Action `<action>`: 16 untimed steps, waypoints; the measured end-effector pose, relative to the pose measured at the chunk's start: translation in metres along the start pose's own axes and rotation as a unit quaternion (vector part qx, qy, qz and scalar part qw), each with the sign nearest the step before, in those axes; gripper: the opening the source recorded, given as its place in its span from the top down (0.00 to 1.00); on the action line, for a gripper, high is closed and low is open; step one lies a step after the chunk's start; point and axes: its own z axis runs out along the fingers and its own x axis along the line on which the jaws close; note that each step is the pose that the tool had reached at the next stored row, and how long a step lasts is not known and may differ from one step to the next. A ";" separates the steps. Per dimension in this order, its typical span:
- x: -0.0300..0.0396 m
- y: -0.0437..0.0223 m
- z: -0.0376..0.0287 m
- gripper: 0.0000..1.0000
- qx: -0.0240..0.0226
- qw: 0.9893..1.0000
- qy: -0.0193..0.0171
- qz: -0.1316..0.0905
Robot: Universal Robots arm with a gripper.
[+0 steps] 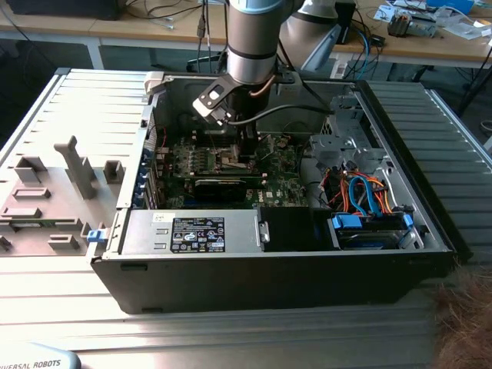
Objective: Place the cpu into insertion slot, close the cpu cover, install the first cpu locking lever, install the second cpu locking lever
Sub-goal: 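Place the cpu into insertion slot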
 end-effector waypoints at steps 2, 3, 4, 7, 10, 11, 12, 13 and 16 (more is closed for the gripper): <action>0.0008 -0.0006 0.0004 0.46 0.000 1.000 0.000 0.000; 0.0011 -0.0006 0.0006 0.46 0.000 1.000 0.000 0.000; 0.0016 -0.0007 0.0010 0.46 0.000 1.000 0.000 0.000; 0.0025 -0.0010 0.0021 0.46 0.000 1.000 0.000 0.000; 0.0029 -0.0011 0.0027 0.46 0.000 1.000 0.000 0.000; 0.0033 -0.0011 0.0030 0.46 0.000 1.000 0.000 0.000; 0.0036 -0.0011 0.0031 0.46 0.000 1.000 0.000 0.000; 0.0042 -0.0012 0.0034 0.46 0.000 1.000 0.000 0.000; 0.0050 -0.0022 0.0043 0.46 0.000 1.000 0.000 0.000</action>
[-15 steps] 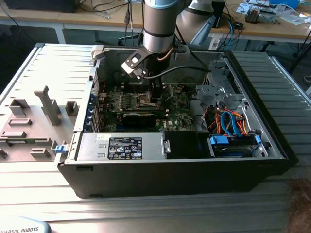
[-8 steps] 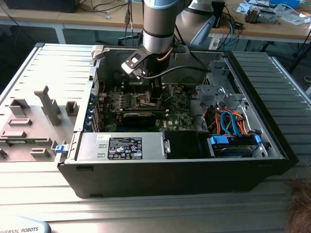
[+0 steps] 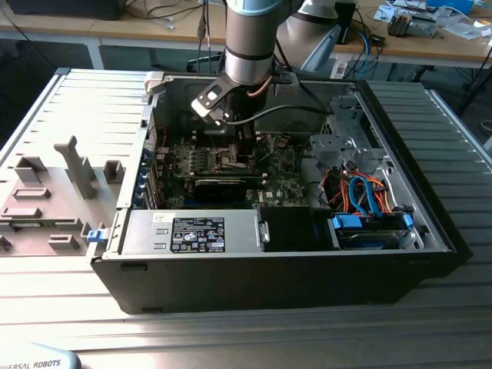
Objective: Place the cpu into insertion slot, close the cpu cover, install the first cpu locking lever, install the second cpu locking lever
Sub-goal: 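Place the cpu into insertion slot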
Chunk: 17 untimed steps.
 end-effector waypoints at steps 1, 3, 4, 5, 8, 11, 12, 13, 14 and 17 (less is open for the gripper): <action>0.0002 -0.0005 0.0005 0.46 0.000 1.000 0.000 0.000; 0.0008 -0.0036 0.0015 0.46 0.000 1.000 0.000 0.000; 0.0013 -0.0053 0.0023 0.46 0.000 1.000 0.000 0.000; 0.0019 -0.0076 0.0033 0.46 0.000 1.000 0.000 0.000; 0.0039 -0.0109 0.0056 0.46 0.000 1.000 0.000 0.000; 0.0060 -0.0128 0.0093 0.46 0.000 1.000 -0.002 0.004; 0.0066 -0.0131 0.0105 0.46 0.000 1.000 -0.002 0.007; 0.0070 -0.0131 0.0112 0.46 0.000 1.000 -0.002 0.008; 0.0075 -0.0131 0.0121 0.46 0.000 1.000 -0.002 0.010; 0.0088 -0.0137 0.0166 0.46 0.000 1.000 -0.002 0.022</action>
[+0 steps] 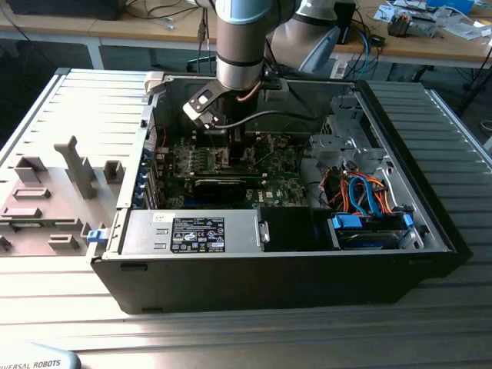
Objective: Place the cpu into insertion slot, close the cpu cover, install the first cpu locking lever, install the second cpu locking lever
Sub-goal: 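Place the cpu into insertion slot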
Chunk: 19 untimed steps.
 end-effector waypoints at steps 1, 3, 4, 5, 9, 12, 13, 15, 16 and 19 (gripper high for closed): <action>0.0001 -0.0005 0.0010 0.46 0.000 1.000 0.000 0.000; 0.0004 -0.0017 0.0039 0.46 0.000 1.000 0.000 0.001; 0.0006 -0.0019 0.0050 0.46 0.000 1.000 0.000 0.001; 0.0008 -0.0020 0.0057 0.46 0.000 1.000 0.000 0.001; 0.0015 -0.0021 0.0086 0.46 0.000 1.000 0.000 0.006; 0.0021 -0.0021 0.0103 0.46 0.000 1.000 0.000 0.009; 0.0021 -0.0022 0.0106 0.46 0.000 1.000 0.000 0.009; 0.0023 -0.0026 0.0116 0.46 0.000 1.000 0.000 0.009; 0.0022 -0.0026 0.0123 0.46 0.000 1.000 0.000 0.009; 0.0022 -0.0026 0.0138 0.46 0.000 1.000 0.000 0.009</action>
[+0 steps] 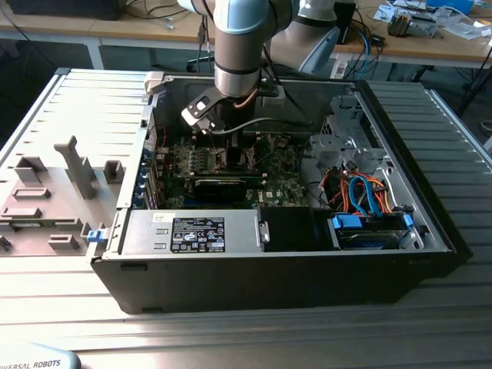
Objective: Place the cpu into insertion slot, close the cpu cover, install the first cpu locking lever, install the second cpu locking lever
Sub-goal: 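Place the cpu into insertion slot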
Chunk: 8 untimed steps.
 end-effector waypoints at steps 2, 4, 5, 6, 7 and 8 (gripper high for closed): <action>0.0000 0.0000 0.0005 0.46 0.000 1.000 0.000 0.000; 0.0000 0.0000 0.0008 0.46 0.000 1.000 0.000 0.000; 0.0001 0.0000 0.0009 0.46 0.000 1.000 0.000 0.000; 0.0001 0.0000 0.0010 0.46 0.000 1.000 0.000 0.000; 0.0001 0.0000 0.0010 0.46 0.000 1.000 0.000 0.000; 0.0001 0.0000 0.0010 0.46 0.000 1.000 0.000 0.000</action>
